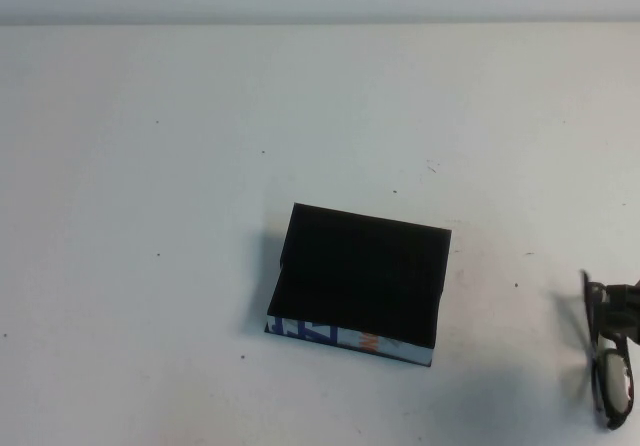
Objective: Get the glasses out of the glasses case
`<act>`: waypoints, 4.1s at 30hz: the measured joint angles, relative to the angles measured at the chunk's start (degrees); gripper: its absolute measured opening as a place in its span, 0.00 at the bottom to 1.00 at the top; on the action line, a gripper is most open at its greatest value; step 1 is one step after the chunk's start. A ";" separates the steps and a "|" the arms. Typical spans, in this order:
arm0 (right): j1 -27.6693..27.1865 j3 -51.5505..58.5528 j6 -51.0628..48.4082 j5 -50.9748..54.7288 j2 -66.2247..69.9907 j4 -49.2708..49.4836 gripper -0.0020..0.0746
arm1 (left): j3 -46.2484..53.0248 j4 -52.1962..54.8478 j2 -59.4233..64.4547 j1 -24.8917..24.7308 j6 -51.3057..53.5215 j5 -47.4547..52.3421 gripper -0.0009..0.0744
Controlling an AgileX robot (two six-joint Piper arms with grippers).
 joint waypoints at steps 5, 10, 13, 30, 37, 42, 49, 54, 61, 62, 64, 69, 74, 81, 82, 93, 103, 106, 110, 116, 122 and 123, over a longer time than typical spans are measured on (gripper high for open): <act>0.00 0.00 0.00 -0.22 0.00 0.44 0.24 | 0.00 0.00 0.00 0.00 0.00 0.00 0.01; 0.00 -1.12 0.00 1.32 0.00 0.06 0.19 | 0.00 0.00 0.00 0.00 0.00 0.00 0.01; 0.00 -3.79 0.00 4.05 -0.91 -1.15 0.09 | 0.00 0.00 0.00 0.00 0.00 0.00 0.01; 0.00 -7.03 0.29 12.74 -43.02 -16.13 0.01 | 0.00 0.00 0.00 0.00 0.00 0.00 0.01; 0.00 -7.38 1.07 12.52 -59.39 -18.10 0.01 | 0.00 0.00 0.00 0.00 0.00 0.00 0.01; -0.12 -7.46 1.27 15.70 -63.93 -15.38 0.01 | 0.00 0.00 0.00 0.00 0.00 0.00 0.01; -0.12 -7.46 1.27 19.21 -64.68 -11.96 0.00 | 0.00 0.00 0.00 0.00 0.00 0.00 0.01; -0.12 -7.46 1.27 19.31 -64.68 -11.96 0.00 | 0.00 0.00 0.00 0.00 0.00 0.00 0.01; -0.12 -5.73 1.61 14.86 -64.68 -20.03 0.00 | 0.00 0.00 0.00 0.00 0.00 0.00 0.01; -0.12 -4.74 2.50 13.53 -64.68 -22.35 0.00 | 0.00 0.00 0.00 0.00 0.00 0.00 0.01; -0.12 -2.68 6.43 11.19 -64.71 -27.76 0.00 | 0.00 0.00 0.00 0.00 0.00 0.00 0.01; -0.12 5.92 23.90 5.93 -67.02 -43.12 0.00 | 0.00 0.00 0.00 0.00 0.00 0.00 0.01; -0.12 17.98 27.85 -7.51 -69.37 -47.03 0.00 | 0.00 0.00 0.00 0.00 0.00 0.00 0.01; -0.12 33.15 28.35 -20.92 -69.52 -47.39 0.00 | 0.00 0.00 0.00 0.00 0.00 0.00 0.01; -0.12 33.39 28.35 -20.78 -69.52 -47.24 0.00 | 0.00 0.00 0.00 0.00 0.00 0.00 0.01; -0.12 33.65 28.39 -17.59 -70.00 -46.82 0.00 | 0.00 0.00 0.00 0.00 0.00 0.00 0.01; -0.12 33.65 28.39 -14.00 -70.03 -46.82 0.00 | 0.00 0.00 0.00 0.00 0.00 0.00 0.01; -0.12 33.65 28.39 -13.75 -70.03 -46.82 0.00 | 0.00 0.00 0.00 0.00 0.00 0.00 0.01; -0.12 33.65 28.39 -13.75 -70.03 -46.82 0.00 | 0.00 0.00 0.00 0.00 0.00 0.00 0.01; -0.12 33.65 28.39 -13.75 -70.03 -46.80 0.00 | 0.00 0.00 0.00 0.00 0.00 0.00 0.01; -0.12 33.65 28.39 -13.75 -70.03 -46.80 0.00 | 0.00 0.00 0.00 0.00 0.00 0.00 0.01; -0.12 33.65 28.39 -13.75 -70.03 -46.80 0.00 | 0.00 0.00 0.00 0.00 0.00 0.00 0.01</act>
